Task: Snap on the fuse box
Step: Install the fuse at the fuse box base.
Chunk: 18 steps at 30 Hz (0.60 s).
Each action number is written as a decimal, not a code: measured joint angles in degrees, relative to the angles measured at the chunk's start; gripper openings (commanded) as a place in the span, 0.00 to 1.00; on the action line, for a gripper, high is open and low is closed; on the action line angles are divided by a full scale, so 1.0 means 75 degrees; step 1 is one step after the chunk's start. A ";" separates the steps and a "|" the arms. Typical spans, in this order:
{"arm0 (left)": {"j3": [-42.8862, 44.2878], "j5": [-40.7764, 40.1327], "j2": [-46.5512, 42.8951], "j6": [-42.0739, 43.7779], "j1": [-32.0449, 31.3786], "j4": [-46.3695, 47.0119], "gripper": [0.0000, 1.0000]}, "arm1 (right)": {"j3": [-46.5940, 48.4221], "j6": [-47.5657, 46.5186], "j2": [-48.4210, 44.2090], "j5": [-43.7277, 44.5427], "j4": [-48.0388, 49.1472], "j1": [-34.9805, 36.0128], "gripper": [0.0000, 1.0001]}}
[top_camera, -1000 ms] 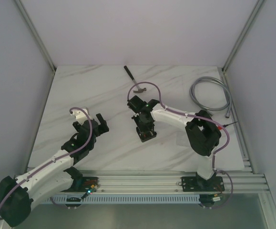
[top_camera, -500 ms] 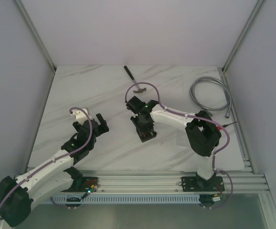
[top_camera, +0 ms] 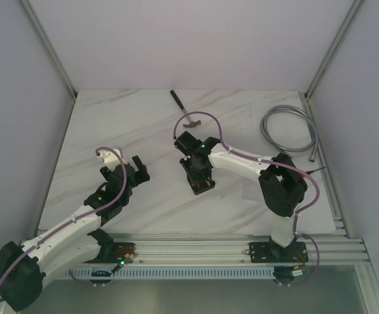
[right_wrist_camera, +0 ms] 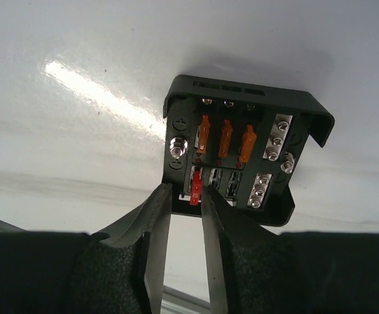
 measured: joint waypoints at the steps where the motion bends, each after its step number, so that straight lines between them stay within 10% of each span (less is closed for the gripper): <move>1: 0.0000 0.0000 0.0000 0.0000 0.0000 0.0000 1.00 | -0.0026 0.0035 0.0000 0.0017 -0.0003 0.0000 0.31; 18: 0.0000 0.0006 -0.0003 -0.0003 0.0003 0.0000 1.00 | -0.0157 0.0294 0.0000 0.0134 -0.0038 0.0000 0.12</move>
